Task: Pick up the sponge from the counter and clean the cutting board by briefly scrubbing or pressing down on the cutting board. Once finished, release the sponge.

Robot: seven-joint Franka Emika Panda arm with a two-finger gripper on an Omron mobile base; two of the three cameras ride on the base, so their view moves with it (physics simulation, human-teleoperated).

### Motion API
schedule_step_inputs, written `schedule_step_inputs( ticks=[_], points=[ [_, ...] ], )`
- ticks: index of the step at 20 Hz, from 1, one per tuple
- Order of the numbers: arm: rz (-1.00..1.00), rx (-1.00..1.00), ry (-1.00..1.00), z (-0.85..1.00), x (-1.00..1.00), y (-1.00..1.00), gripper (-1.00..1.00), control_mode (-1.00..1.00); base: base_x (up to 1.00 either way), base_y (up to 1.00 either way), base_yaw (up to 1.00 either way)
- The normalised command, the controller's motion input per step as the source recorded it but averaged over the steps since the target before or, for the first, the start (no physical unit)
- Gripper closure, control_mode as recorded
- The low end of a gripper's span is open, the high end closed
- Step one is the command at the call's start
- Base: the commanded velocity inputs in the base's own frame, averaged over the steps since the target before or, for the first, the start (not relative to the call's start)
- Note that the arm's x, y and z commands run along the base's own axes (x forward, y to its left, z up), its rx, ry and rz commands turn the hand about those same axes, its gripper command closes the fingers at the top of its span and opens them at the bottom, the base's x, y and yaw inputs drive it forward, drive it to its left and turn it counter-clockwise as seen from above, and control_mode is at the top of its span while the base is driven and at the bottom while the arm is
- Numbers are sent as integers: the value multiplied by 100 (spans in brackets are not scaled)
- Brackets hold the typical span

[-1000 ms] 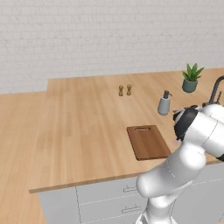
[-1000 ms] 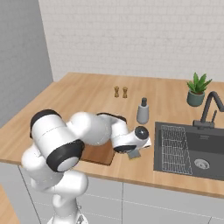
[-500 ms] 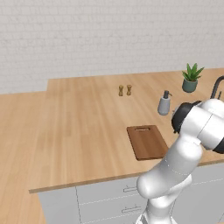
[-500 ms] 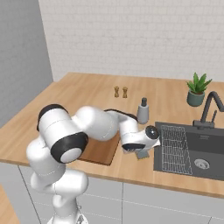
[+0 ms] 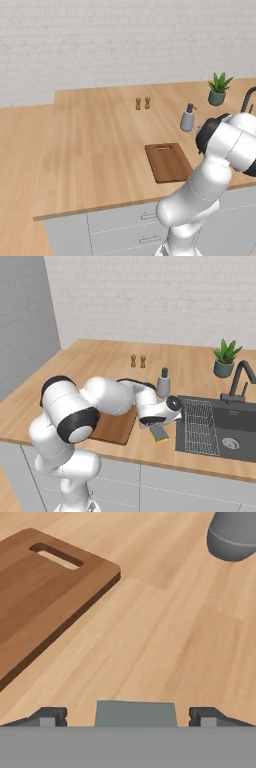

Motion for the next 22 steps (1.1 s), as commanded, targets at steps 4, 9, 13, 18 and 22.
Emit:
schedule_step_inputs(
  ticks=[4,9,13,18,22],
  points=[
    [0,-2,-2,54,-3,6,-100,-100,0,0,0],
    [-2,0,0,95,-43,7,-100,-100,0,0,0],
    [-6,6,2,100,-28,42,-100,-100,0,0,0],
    [-5,4,0,99,-34,71,-100,-100,0,0,0],
    [-3,11,0,61,-38,75,-100,-100,0,0,0]
  ],
)
